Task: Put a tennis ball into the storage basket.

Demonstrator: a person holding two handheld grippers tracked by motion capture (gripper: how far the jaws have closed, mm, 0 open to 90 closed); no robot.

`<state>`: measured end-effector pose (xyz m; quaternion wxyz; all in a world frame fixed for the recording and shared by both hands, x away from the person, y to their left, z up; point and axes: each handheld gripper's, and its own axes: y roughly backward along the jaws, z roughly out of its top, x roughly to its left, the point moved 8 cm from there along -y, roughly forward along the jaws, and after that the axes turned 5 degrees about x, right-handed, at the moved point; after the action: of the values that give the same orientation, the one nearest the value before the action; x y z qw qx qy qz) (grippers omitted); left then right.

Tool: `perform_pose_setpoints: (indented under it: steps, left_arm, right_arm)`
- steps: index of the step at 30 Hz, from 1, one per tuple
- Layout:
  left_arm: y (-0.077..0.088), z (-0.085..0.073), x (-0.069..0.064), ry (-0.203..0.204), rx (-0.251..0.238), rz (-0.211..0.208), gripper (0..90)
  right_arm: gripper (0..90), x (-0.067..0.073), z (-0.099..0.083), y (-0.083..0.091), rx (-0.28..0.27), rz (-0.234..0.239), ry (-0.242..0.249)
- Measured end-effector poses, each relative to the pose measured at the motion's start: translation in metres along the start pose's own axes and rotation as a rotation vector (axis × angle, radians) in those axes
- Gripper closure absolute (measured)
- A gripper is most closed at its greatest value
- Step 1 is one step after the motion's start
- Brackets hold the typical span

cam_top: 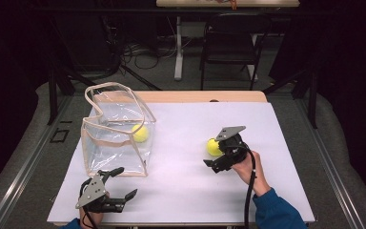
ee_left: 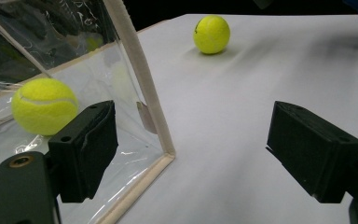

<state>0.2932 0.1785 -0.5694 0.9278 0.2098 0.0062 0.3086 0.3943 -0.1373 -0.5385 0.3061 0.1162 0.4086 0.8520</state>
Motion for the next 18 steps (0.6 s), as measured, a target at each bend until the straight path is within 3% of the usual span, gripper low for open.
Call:
perform_pose_setpoints:
  steps: [7, 15, 16, 18]
  left_arm:
    - [0.0, 0.001, -0.001, -0.004, 0.002, -0.002, 16.1]
    - [-0.001, 0.001, 0.0, -0.002, -0.001, -0.004, 16.1]
    - [0.0, 0.001, 0.0, -0.004, 0.0, -0.001, 16.1]
    - [0.0, 0.001, 0.0, -0.003, -0.002, 0.0, 16.1]
  right_arm:
    - [0.0, -0.016, -0.015, 0.004, -0.001, -0.028, -0.048]
    - [0.0, -0.018, -0.017, 0.005, 0.001, -0.032, -0.054]
    - [0.0, -0.028, -0.017, 0.006, -0.01, -0.051, -0.073]
    - [0.0, -0.029, -0.016, 0.006, -0.007, -0.052, -0.075]
